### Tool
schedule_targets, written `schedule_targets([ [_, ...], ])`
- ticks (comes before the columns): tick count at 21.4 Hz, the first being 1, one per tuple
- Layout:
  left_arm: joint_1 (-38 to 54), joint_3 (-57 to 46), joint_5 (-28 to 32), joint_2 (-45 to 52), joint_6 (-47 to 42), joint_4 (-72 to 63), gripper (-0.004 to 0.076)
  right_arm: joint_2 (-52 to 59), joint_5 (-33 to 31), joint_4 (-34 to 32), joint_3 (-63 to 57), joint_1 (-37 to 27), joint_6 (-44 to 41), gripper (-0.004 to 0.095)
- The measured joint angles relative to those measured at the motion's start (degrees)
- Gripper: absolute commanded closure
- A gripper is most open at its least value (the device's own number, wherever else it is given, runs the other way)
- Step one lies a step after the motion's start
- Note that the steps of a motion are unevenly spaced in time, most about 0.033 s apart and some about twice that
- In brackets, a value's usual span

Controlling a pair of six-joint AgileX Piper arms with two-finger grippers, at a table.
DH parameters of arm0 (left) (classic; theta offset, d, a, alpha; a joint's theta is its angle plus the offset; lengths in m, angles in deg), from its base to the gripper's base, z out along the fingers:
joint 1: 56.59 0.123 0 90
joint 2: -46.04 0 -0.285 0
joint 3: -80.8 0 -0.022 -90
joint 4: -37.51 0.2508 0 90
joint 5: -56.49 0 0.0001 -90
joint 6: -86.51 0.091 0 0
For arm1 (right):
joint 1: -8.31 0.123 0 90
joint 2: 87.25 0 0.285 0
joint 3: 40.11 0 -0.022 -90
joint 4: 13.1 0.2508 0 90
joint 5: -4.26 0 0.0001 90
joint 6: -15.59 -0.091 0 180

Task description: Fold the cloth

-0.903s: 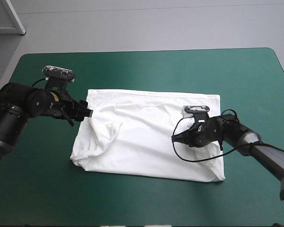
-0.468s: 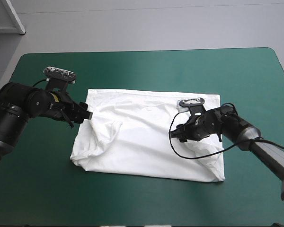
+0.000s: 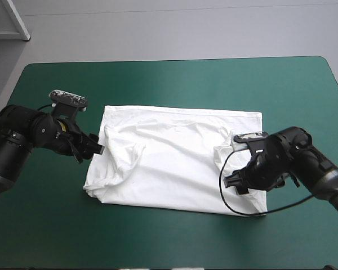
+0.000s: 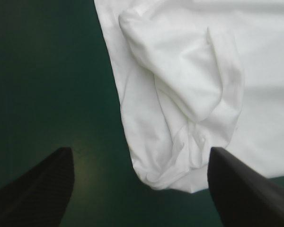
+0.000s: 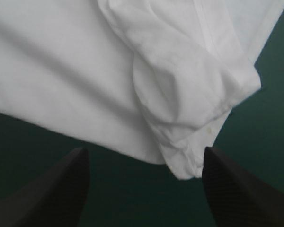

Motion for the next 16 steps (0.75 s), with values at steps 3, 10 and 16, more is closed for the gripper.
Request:
schedule_targets([
  [3,0.00,-6.79,0.04,1.19,0.00,-0.01,0.0157,4.91,-0.90,0.02,-4.37,0.00,-1.25,0.0261],
  [10,0.00,-25.01,10.10,0.58,-2.37,-2.03,0.0157,11.05,-1.04,-0.04,-10.14,0.00,-1.67,0.0261],
  [16,0.00,-30.70,19.33,-9.33,-2.20,-3.52,0.0214,11.49,-0.59,0.01,-11.30,0.00,-1.84,0.0262],
])
